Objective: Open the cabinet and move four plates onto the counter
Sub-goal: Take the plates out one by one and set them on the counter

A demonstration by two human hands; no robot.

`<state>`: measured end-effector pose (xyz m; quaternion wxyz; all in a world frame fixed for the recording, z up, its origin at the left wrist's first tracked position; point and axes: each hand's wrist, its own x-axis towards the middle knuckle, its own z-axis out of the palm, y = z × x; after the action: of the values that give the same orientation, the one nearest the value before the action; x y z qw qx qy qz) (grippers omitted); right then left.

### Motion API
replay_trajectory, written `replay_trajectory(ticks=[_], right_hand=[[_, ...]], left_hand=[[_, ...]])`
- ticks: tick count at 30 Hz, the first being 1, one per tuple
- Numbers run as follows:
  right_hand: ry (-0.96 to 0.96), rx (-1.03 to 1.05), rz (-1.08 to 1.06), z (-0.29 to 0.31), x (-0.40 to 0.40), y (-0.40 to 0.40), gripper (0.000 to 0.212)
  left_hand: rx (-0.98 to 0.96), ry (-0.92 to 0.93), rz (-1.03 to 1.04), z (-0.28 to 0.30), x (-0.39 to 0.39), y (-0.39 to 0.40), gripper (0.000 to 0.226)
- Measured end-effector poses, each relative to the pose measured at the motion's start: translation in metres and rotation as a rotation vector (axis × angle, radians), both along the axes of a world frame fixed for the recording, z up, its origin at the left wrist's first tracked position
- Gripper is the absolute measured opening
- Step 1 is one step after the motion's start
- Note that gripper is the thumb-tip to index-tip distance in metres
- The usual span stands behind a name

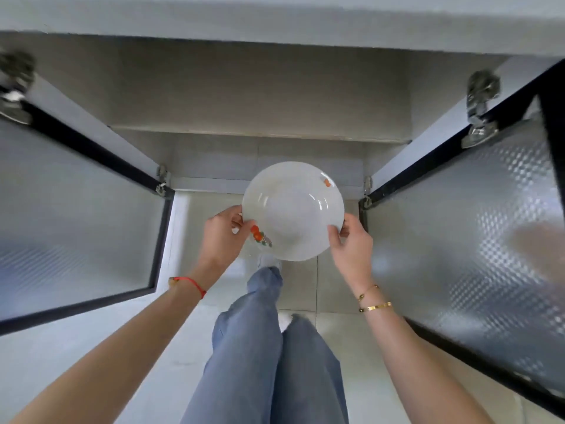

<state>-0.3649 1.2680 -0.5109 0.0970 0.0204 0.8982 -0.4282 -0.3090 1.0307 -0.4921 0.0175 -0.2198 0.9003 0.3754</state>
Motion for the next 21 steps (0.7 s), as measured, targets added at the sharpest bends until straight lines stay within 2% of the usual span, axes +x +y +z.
replay_trajectory(ticks=[7,11,16,21], right_hand=[[0.001,0.012,0.097,0.165,0.062,0.029,0.022],[0.011,-0.011,0.123,0.248,0.088,0.044,0.026],[0.033,-0.049,0.123,0.324,0.109,0.059,0.027],[0.051,-0.041,0.119,0.364,0.115,0.064,0.029]], left_hand=[[0.028,-0.009,0.035,0.172,0.072,0.021,0.015],[0.047,0.006,0.050,0.252,0.104,0.037,0.017],[0.077,0.027,0.083,0.323,0.128,0.052,0.017],[0.095,0.066,0.081,0.371,0.137,0.055,0.015]])
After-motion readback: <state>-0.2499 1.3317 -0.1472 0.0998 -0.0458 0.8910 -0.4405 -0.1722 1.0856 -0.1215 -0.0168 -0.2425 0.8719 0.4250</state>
